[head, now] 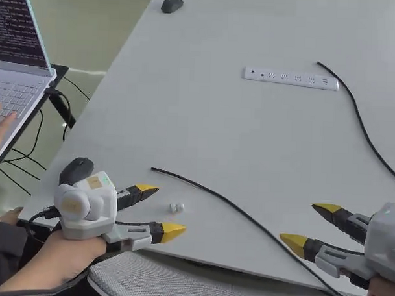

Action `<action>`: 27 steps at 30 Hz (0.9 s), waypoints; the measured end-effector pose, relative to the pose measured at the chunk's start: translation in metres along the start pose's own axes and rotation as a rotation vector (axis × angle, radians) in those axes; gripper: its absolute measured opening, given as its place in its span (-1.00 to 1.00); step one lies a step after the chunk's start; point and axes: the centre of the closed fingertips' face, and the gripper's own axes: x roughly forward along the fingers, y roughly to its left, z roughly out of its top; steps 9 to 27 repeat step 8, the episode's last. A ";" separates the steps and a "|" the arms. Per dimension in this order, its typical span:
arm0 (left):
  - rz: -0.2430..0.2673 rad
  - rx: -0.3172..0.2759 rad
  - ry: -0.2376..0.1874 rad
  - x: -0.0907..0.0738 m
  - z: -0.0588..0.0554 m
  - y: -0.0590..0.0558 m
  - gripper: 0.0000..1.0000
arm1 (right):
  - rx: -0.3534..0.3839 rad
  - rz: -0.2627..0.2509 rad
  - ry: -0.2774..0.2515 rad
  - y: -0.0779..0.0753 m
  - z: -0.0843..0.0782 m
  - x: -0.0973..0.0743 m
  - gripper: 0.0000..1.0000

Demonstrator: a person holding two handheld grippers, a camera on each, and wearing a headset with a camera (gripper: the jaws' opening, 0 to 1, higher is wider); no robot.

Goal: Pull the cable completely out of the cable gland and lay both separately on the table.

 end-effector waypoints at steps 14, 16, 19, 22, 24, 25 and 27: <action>-0.002 0.016 0.026 0.002 -0.004 -0.001 0.40 | 0.027 0.016 0.011 0.006 -0.006 0.001 0.27; -0.002 0.016 0.026 0.002 -0.004 -0.001 0.40 | 0.027 0.016 0.011 0.006 -0.006 0.001 0.27; -0.002 0.016 0.026 0.002 -0.004 -0.001 0.40 | 0.027 0.016 0.011 0.006 -0.006 0.001 0.27; -0.002 0.016 0.026 0.002 -0.004 -0.001 0.40 | 0.027 0.016 0.011 0.006 -0.006 0.001 0.27; -0.002 0.016 0.026 0.002 -0.004 -0.001 0.40 | 0.027 0.016 0.011 0.006 -0.006 0.001 0.27; -0.002 0.016 0.026 0.002 -0.004 -0.001 0.40 | 0.027 0.016 0.011 0.006 -0.006 0.001 0.27; -0.002 0.016 0.026 0.002 -0.004 -0.001 0.40 | 0.027 0.016 0.011 0.006 -0.006 0.001 0.27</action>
